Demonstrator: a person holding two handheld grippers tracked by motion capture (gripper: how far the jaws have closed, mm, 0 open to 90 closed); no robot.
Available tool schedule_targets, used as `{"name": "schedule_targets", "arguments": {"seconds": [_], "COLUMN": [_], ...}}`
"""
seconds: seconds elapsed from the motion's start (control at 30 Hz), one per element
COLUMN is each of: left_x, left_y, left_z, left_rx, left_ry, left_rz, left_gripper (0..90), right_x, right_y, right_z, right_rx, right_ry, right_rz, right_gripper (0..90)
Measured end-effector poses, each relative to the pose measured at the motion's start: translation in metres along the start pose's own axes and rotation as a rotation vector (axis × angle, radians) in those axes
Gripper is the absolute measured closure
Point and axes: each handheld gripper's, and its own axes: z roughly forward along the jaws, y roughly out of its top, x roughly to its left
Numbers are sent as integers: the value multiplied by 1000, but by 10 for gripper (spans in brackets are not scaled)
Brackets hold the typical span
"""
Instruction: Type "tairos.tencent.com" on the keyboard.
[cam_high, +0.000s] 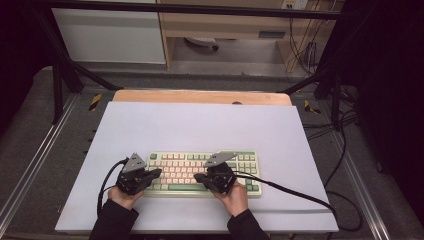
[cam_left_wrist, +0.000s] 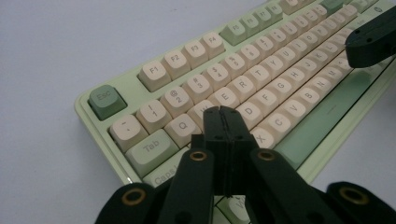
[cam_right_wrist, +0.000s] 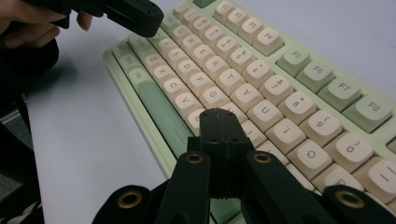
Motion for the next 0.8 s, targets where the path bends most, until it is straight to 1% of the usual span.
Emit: {"name": "schedule_targets", "arguments": {"seconds": [0.33, 0.57, 0.8], "left_x": [0, 0, 0], "left_y": [0, 0, 1], "left_z": [0, 0, 0], "left_rx": [-1, -2, -1], "left_ry": [0, 1, 2], "left_rz": [1, 1, 2], "left_gripper": [899, 899, 900], "right_x": [2, 1, 1], "right_y": [0, -2, -2], "right_z": [15, 18, 19], "right_rx": [27, 46, 44], "right_ry": [9, 2, 0], "right_rz": [3, -4, -6], "right_gripper": [900, 900, 900]}}
